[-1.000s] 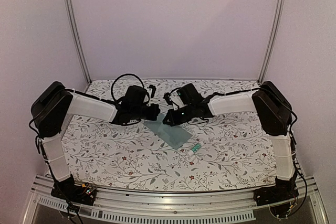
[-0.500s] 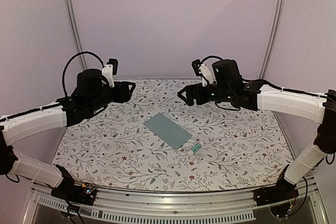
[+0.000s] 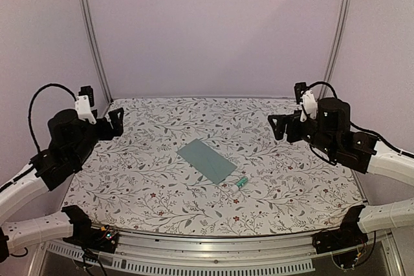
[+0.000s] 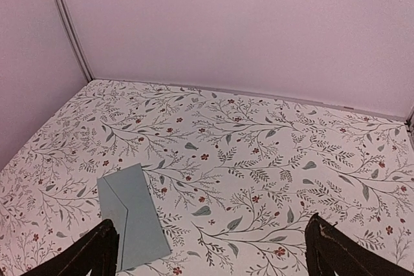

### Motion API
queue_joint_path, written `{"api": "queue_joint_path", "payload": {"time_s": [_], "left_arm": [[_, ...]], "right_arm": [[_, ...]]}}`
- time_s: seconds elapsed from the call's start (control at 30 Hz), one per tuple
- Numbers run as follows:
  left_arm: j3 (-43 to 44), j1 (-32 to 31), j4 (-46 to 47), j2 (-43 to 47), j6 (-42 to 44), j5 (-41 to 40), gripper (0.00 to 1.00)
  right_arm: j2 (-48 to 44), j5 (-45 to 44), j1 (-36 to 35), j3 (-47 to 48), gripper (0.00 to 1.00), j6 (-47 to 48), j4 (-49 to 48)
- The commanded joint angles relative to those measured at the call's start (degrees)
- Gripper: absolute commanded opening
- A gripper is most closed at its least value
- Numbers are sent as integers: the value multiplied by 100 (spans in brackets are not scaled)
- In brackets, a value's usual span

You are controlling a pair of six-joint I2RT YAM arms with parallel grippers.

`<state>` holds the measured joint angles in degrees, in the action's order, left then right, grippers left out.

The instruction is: Place the letter into the envelope and seal it

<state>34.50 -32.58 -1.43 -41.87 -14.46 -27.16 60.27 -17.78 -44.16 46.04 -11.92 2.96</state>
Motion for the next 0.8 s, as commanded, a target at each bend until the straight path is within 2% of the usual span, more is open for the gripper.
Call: {"api": "queue_joint_path", "payload": {"time_s": [0.0,0.13,0.53,0.77], "left_arm": [[-328,85,19,472,284,-735,100],[-513,84,340,555,493,-912,100],[-684,149,546,454,632,-935,100],[-750,271,634,435,633,-786,100]], "right_arm": [[-594,-1136,53,-620,99,182,-395],[-993,-1398,432,-983,99,296,-588],[-1293,789,2515,-1374,99,162,-802],[-1312,872,2657,-1435,99,155,-806]]}}
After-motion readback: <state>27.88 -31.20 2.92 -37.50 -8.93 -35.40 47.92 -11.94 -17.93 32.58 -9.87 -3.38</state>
